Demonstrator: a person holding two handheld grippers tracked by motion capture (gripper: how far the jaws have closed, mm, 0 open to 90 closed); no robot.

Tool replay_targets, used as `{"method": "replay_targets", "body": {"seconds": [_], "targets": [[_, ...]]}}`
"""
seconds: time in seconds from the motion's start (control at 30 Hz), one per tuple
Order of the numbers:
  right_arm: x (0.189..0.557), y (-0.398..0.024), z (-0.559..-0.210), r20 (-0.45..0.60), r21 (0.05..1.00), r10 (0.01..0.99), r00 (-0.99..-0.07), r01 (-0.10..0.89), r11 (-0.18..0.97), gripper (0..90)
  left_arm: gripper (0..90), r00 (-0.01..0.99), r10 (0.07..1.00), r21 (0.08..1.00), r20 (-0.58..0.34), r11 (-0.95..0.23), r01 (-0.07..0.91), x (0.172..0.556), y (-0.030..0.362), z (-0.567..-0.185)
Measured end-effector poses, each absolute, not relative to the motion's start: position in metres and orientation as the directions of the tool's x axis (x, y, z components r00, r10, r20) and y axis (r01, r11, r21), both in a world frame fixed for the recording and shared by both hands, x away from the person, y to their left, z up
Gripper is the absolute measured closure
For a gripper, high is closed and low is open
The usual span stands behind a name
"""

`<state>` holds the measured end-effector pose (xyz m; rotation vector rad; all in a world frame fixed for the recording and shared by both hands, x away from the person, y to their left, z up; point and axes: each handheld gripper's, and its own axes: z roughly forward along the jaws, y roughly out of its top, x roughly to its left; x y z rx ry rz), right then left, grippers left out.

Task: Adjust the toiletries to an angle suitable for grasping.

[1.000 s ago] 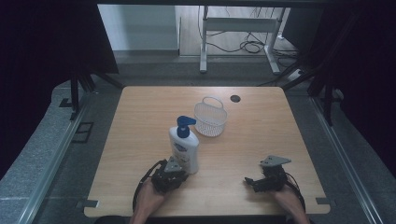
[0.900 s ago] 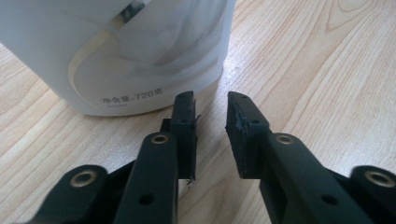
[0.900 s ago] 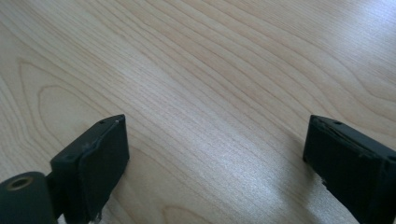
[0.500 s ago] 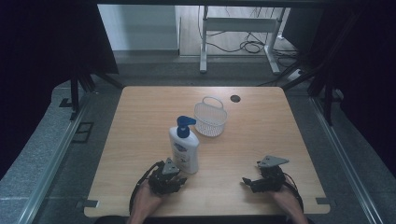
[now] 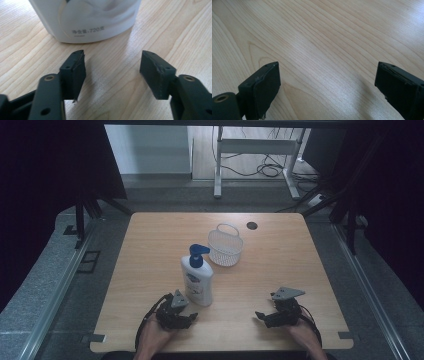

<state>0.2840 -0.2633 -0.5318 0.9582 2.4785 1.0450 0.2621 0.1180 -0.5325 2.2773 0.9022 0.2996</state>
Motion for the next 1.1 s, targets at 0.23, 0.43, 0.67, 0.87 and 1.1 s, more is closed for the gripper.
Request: {"method": "replay_targets", "body": {"seconds": [0.23,0.43,0.67,0.87,1.1], "targets": [[0.283,-0.259,-0.530,-0.009,0.718,0.663,-0.748,0.457,0.525,5.3,26.0,0.696,0.715,0.669,-0.061,-0.488,0.560,0.265,0.124,-0.533],[0.283,-0.253,-0.527,0.001,0.721,0.648,-0.762,0.449,0.527,3.0,17.9,0.660,0.748,0.665,-0.066,-0.460,0.588,0.267,0.126,-0.536],[0.285,-0.240,-0.523,0.037,0.730,0.615,-0.788,0.442,0.522,0.3,13.2,0.638,0.769,0.652,-0.039,-0.464,0.600,0.266,0.123,-0.539],[0.287,-0.230,-0.518,0.056,0.739,0.593,-0.803,0.433,0.517,0.3,12.6,0.639,0.768,0.656,-0.035,-0.465,0.594,0.266,0.123,-0.540],[0.288,-0.223,-0.515,0.072,0.745,0.585,-0.808,0.433,0.507,0.3,11.6,0.647,0.762,0.672,-0.026,-0.465,0.576,0.264,0.125,-0.542]]}}
